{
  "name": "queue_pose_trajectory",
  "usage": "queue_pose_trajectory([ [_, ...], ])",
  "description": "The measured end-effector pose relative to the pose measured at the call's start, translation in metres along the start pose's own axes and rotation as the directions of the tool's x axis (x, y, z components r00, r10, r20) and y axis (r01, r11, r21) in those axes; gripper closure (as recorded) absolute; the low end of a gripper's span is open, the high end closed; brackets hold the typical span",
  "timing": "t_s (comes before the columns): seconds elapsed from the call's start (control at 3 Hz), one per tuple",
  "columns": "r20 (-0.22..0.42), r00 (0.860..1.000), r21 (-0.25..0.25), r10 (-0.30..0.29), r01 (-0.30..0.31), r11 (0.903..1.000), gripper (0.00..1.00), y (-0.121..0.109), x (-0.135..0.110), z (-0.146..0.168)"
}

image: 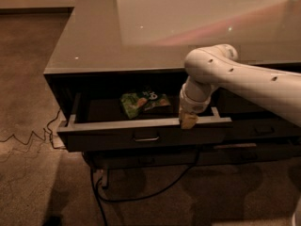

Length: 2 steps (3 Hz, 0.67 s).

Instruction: Open top drawer

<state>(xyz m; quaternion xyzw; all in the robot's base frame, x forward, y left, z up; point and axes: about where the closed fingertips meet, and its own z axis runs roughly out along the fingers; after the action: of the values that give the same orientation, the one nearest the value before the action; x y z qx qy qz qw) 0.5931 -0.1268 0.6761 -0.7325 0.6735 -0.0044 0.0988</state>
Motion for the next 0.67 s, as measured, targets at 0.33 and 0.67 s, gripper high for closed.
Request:
queue_pose_trajectory([
  [0.33,0.000,1.000,0.000,0.000,0.000,1.0000,0.16,0.0001,0.0000,0.0001],
  [0.67,0.000,1.000,0.000,0.000,0.000,1.0000,0.00,0.0001,0.0000,0.0001],
])
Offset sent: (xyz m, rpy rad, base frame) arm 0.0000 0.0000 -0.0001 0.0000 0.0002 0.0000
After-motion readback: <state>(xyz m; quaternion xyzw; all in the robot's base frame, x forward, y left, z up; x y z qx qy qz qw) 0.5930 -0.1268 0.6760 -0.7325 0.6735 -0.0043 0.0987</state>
